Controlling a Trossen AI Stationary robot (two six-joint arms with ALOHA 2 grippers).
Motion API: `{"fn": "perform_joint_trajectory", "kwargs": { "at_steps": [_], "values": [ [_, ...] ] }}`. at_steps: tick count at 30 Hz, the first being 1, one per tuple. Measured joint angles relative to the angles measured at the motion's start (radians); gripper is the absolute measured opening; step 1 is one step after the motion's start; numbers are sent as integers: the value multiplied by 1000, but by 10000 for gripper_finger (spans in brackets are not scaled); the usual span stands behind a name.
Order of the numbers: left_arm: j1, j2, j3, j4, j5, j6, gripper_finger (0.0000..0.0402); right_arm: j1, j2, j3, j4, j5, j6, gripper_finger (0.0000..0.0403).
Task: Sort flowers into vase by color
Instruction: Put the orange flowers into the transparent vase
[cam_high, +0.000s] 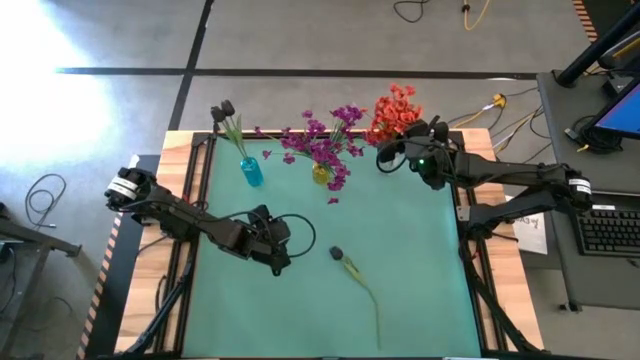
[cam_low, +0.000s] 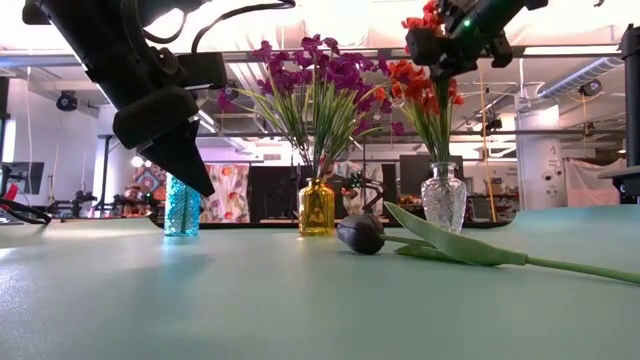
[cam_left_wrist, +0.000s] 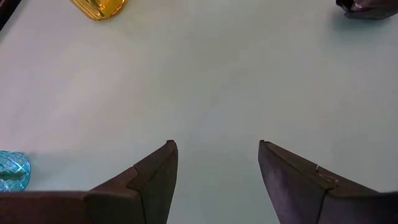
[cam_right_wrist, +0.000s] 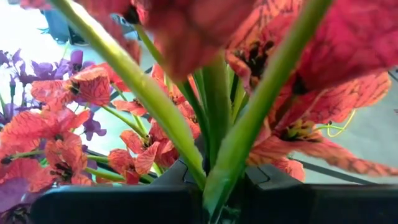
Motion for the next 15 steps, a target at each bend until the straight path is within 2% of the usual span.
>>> {"fn": "perform_joint_trajectory", "kwargs": {
  "at_steps": [9, 12, 15],
  "values": [
    [0, 0, 0, 0, 0, 0, 208, 0, -1, 0, -9, -6, 0, 34],
    [0, 0, 0, 0, 0, 0, 208, 0, -1, 0, -11, -9, 0, 57],
    [0, 0, 0, 0, 0, 0, 208, 0, -1, 0, -12, -9, 9, 97]
  ]
}}
